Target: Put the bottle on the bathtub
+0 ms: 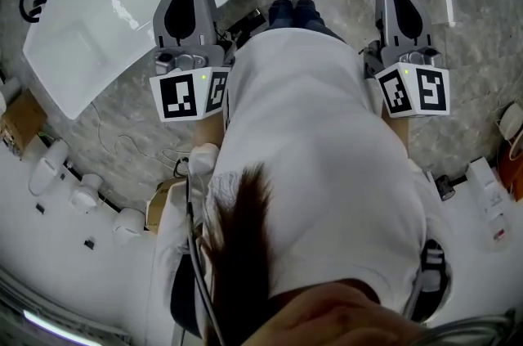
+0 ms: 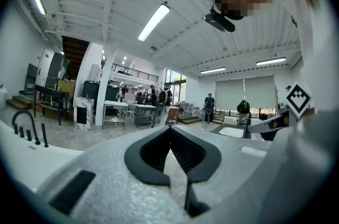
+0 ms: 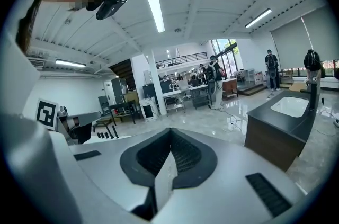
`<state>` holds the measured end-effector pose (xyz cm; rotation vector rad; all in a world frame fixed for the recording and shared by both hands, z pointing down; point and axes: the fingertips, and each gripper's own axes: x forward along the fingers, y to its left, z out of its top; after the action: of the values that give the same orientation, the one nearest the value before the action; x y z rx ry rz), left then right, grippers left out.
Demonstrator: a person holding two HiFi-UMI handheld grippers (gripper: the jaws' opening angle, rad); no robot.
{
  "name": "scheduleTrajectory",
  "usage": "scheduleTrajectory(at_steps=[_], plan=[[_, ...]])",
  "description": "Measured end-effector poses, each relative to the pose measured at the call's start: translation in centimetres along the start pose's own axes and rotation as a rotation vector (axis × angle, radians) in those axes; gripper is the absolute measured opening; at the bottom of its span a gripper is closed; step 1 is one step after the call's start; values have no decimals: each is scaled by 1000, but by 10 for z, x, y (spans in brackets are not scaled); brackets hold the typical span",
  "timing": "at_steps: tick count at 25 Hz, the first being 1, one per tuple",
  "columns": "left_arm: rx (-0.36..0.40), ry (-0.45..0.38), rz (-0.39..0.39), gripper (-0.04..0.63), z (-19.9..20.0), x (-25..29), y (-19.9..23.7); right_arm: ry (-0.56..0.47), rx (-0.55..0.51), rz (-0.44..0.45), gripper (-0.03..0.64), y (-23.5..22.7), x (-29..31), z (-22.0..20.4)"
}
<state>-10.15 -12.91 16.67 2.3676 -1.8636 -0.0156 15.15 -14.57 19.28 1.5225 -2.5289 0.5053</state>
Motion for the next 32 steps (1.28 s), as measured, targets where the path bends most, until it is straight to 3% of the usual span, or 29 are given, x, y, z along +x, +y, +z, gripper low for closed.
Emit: scheduleTrajectory(at_steps=[14,32], plan=[[-66,16,25,14,-5,-12,-9,-43,6,-1,12,-1,-11,10],[-64,55,19,14,-11,1,-5,-46,19,-20,12,-3,-6,11]])
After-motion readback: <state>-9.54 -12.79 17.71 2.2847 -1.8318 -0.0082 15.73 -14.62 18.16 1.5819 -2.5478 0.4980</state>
